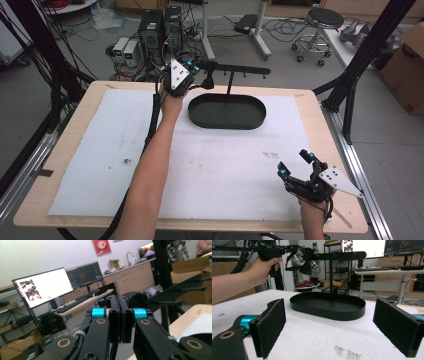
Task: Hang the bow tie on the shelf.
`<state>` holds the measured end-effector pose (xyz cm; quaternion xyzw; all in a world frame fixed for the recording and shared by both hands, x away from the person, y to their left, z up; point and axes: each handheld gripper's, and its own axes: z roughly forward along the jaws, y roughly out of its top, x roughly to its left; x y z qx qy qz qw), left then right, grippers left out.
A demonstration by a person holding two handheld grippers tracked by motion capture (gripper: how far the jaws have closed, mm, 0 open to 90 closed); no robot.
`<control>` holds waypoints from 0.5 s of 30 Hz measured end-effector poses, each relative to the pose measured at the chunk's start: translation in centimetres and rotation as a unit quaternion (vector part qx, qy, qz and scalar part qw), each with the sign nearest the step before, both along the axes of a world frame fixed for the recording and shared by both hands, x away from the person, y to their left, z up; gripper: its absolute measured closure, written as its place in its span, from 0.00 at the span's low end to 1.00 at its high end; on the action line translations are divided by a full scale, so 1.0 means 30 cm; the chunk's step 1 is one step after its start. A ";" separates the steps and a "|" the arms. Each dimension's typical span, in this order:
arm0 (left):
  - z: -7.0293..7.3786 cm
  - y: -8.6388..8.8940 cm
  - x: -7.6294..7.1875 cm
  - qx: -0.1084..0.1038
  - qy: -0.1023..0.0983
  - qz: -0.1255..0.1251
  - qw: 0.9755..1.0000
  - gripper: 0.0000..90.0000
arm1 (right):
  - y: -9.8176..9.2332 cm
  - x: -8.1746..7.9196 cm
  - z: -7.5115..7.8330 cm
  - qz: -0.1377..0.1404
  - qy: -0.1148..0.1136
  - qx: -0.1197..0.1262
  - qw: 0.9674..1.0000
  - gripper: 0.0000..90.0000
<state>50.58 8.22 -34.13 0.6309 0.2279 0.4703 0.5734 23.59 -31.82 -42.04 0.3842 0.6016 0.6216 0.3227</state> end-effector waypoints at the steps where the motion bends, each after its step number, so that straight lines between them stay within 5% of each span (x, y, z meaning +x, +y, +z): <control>1: -0.002 0.003 0.003 0.001 0.003 0.002 1.000 0.97 | 0.000 0.000 0.000 0.000 0.000 -0.001 1.000 0.11; 4: -0.002 0.010 0.005 0.002 0.005 0.014 1.000 0.94 | 0.001 -0.002 0.001 0.001 0.001 -0.001 1.000 0.11; 10: -0.007 0.033 0.017 -0.017 0.027 0.054 0.998 0.55 | 0.002 -0.002 0.003 0.002 -0.004 -0.001 1.000 0.11; 15: -0.013 0.053 -0.006 -0.028 0.037 0.044 0.998 0.43 | 0.003 -0.003 0.006 0.004 -0.005 0.001 1.000 0.11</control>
